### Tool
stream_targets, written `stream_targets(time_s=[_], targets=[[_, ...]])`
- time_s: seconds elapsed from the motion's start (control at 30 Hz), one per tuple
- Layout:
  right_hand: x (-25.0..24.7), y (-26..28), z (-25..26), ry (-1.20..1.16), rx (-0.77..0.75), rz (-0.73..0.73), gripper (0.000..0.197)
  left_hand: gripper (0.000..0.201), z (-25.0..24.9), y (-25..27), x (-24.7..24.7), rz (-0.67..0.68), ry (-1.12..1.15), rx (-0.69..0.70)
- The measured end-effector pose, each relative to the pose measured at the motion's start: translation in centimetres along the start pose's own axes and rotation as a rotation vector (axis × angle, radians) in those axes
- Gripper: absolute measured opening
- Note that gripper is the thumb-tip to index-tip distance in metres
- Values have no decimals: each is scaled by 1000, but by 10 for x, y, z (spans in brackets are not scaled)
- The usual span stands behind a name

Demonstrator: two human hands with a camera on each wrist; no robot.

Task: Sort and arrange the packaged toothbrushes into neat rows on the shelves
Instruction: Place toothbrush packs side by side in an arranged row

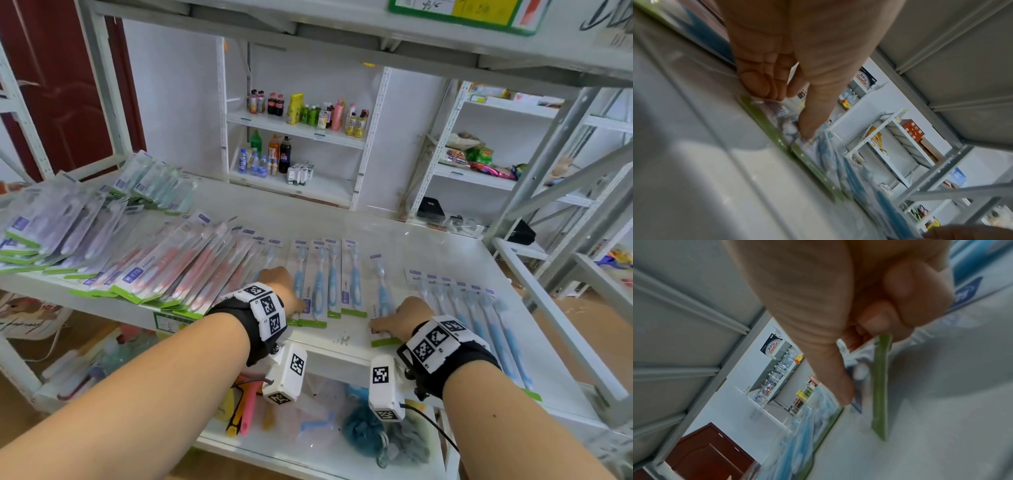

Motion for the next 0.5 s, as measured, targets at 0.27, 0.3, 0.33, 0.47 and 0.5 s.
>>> stream_targets(time_s=[0.27, 0.3, 0.33, 0.47, 0.5], targets=[[-30, 21, -9, -257, -164, -149, 29, 28, 4, -12, -4, -5, 122, -17], [-36, 24, -16, -310, -178, -183, 30, 30, 4, -14, -7, -32, 160, -26], [-42, 26, -24, -354, -188, -213, 31, 33, 4, -13, -11, -66, 195, -33], [-61, 23, -69, -603, -176, -228, 33, 29, -15, -4, -32, -294, 324, 64], [-64, 20, -83, -683, -159, -227, 32, 27, -25, 0, -31, -315, 381, 107]])
Point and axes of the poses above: each hand's wrist, its own y-axis away from the middle knuckle, its own x-axis out of the palm, z = x × y, the point moved 5 cm from there along -y, towards the middle knuckle, and after that the axes turned 5 degrees about z, right-handed, at the moved point
